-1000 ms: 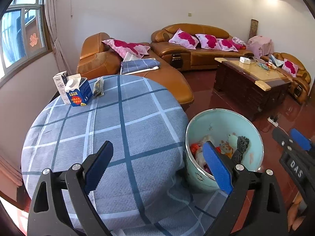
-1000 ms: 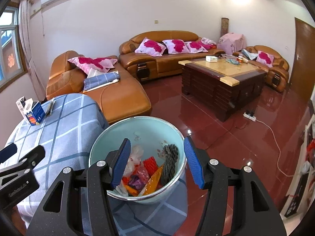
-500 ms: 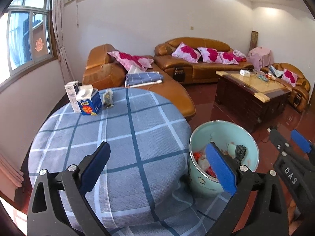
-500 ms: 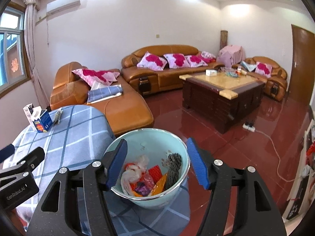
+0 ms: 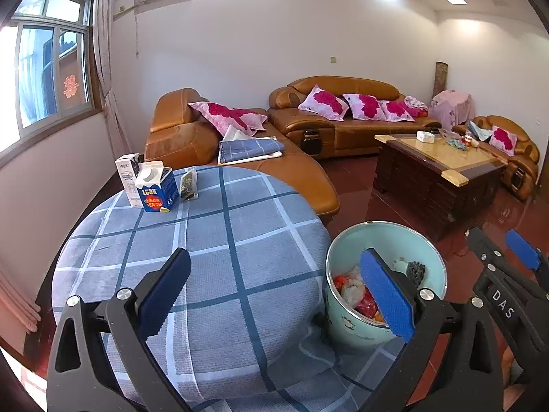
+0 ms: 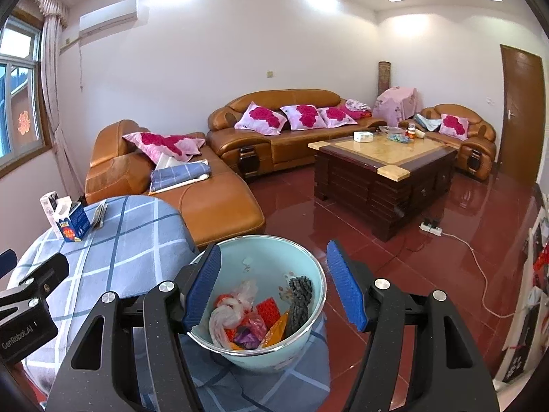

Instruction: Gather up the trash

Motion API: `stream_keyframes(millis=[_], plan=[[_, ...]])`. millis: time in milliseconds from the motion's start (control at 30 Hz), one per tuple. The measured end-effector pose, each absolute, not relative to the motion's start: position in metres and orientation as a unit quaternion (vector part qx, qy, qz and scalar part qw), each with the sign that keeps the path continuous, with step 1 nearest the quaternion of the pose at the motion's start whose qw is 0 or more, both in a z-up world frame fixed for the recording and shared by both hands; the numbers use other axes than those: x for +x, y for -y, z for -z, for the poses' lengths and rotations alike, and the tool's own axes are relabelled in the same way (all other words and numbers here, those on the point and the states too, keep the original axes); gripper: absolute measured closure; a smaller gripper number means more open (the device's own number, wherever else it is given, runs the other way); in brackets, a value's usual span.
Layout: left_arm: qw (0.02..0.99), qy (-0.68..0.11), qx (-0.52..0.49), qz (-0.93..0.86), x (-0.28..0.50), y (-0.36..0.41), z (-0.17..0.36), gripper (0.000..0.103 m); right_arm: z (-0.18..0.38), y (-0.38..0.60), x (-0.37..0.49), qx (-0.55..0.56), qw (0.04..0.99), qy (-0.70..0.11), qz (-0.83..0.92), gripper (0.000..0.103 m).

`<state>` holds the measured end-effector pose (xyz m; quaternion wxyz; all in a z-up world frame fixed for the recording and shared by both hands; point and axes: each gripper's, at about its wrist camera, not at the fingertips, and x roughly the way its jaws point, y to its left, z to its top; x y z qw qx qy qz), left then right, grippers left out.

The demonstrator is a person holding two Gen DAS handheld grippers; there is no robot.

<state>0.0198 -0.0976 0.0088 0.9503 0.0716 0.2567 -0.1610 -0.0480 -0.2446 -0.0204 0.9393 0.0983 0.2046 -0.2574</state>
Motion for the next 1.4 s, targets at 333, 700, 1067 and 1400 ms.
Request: stream_keyframes(millis=[333, 700, 1067, 1400], plan=[[0.953, -0.248, 0.080, 0.157, 0.0150, 0.1009, -0.0120, 0.006, 0.0194, 0.2494, -0.0521, 0.104, 0.938, -0.202, 0.260, 0.038], [0.954, -0.244, 0.083, 0.153, 0.0131, 0.1027, -0.0134, 0.006, 0.0195, 0.2483, -0.0514, 0.105, 0.938, -0.202, 0.260, 0.038], [0.954, -0.245, 0.084, 0.151, 0.0135, 0.1028, -0.0142, 0.006, 0.0196, 0.2481, -0.0517, 0.105, 0.938, -0.204, 0.259, 0.035], [0.955, -0.244, 0.083, 0.148, 0.0137, 0.1014, -0.0139, 0.006, 0.0196, 0.2471, -0.0528, 0.106, 0.938, -0.205, 0.259, 0.035]])
